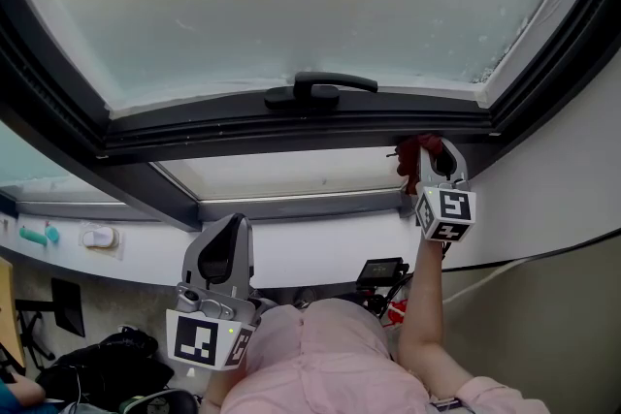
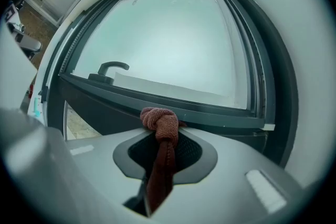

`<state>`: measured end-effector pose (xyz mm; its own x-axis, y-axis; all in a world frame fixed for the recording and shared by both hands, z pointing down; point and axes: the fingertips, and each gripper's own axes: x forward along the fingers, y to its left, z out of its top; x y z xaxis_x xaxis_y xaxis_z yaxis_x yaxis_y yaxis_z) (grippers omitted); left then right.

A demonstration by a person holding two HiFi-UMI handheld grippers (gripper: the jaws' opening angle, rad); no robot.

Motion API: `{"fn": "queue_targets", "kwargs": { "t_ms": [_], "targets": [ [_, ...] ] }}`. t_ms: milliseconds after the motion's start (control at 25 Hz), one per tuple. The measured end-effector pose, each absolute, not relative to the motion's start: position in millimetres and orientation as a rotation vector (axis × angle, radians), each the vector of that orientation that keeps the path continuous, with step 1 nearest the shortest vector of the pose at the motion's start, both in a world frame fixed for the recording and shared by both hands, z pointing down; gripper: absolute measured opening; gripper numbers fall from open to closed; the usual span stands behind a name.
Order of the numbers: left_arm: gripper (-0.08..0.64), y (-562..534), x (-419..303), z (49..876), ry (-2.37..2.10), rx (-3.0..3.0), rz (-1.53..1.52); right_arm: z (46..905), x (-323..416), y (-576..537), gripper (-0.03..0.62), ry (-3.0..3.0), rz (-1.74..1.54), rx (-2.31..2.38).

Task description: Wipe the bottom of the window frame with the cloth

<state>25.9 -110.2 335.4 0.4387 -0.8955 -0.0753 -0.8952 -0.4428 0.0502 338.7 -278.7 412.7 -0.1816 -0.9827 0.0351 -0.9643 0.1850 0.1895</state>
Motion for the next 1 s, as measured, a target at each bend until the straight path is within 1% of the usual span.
{"fn": "queue_targets", "kwargs": {
  "t_ms": [200,400,640,1000],
  "targets": [
    [-0.002,-110,28,336,-1.648,2.667,-0.143,414,350,-280,0.067,-2.284,-0.18,1.941],
    [-0.002,-108,25,336,-1.659,2.659,-0.141,415,389,-281,0.067,-2.196,-0.095,2.089],
    [-0.002,-109,29,335,-1.64,2.672,-0.14,414,392,-282,0.067,-2.195,-0.133,2.064],
    [-0.002,-109,30,337,-1.644,2.669,-0.129,416,434,-283,0.067,-2.1,-0.084,2.198]
  ]
}}
